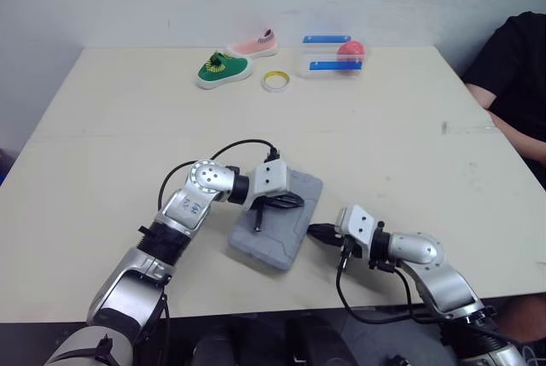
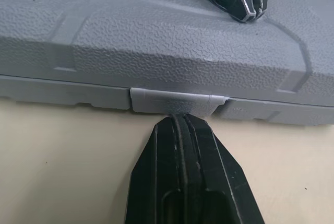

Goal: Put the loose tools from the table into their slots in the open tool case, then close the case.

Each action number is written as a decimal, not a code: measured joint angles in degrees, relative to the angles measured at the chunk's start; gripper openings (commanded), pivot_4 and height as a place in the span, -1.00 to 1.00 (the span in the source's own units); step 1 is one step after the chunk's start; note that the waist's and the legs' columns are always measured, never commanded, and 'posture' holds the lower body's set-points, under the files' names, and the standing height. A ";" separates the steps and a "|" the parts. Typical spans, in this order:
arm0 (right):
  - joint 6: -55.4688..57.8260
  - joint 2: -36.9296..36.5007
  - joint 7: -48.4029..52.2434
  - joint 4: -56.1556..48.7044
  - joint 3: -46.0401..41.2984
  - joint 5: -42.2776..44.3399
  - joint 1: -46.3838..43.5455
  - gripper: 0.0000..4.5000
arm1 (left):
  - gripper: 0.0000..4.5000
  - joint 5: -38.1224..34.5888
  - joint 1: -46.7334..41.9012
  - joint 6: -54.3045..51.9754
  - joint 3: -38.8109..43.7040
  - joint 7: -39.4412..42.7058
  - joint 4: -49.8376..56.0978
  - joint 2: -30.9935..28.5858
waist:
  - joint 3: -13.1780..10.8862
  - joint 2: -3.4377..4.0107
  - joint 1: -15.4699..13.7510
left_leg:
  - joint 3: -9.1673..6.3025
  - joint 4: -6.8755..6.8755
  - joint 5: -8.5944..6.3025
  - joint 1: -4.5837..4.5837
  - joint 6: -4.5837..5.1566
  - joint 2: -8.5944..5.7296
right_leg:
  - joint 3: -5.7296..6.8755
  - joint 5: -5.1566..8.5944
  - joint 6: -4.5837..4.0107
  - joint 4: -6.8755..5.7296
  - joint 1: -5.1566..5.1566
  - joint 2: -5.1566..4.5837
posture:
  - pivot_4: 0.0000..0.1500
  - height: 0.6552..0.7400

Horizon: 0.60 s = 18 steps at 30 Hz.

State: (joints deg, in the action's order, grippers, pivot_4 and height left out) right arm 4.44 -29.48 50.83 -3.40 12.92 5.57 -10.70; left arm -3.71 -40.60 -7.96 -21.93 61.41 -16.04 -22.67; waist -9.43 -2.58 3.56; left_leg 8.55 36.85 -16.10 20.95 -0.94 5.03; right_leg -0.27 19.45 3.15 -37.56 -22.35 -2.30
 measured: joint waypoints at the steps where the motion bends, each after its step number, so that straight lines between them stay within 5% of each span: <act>1: -0.43 0.23 -0.34 0.52 0.20 -0.48 -0.23 -1.00 | -0.97 0.30 0.11 0.06 0.00 -0.10 -0.02 -0.05 | 0.13 -0.06 0.02 | -0.02 -0.05 0.00 -0.12 -0.01 0.00 | 0.00 0.02 -0.03 0.00 0.08 0.01 | 1.00 1.00; 5: -2.28 1.03 -1.53 1.69 0.83 -2.83 -0.09 -1.00 | -0.97 1.15 0.92 0.45 0.01 -0.50 -0.04 -0.40 | 0.44 -0.13 0.13 | -0.13 -0.92 -0.12 -0.95 -0.35 -0.11 | -0.07 0.14 -0.26 0.66 1.07 0.02 | 1.00 1.00; 18: -1.31 -2.13 1.80 -2.33 -1.72 1.16 3.57 -1.00 | -0.97 -2.79 5.17 4.62 5.21 0.81 2.05 -1.27 | 0.48 0.45 -0.21 | -0.18 -1.08 0.06 -0.81 -0.15 -0.15 | -0.06 0.13 -0.24 0.64 0.66 -0.02 | 1.00 1.00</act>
State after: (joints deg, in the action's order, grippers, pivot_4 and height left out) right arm 3.13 -31.62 52.63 -5.73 11.20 6.73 -7.13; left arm -6.49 -35.43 -3.34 -16.72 62.22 -13.98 -23.94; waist -8.95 -2.13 3.35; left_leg 8.36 35.77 -16.04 20.14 -1.09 4.88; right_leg -0.33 19.57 2.92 -36.93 -21.69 -2.32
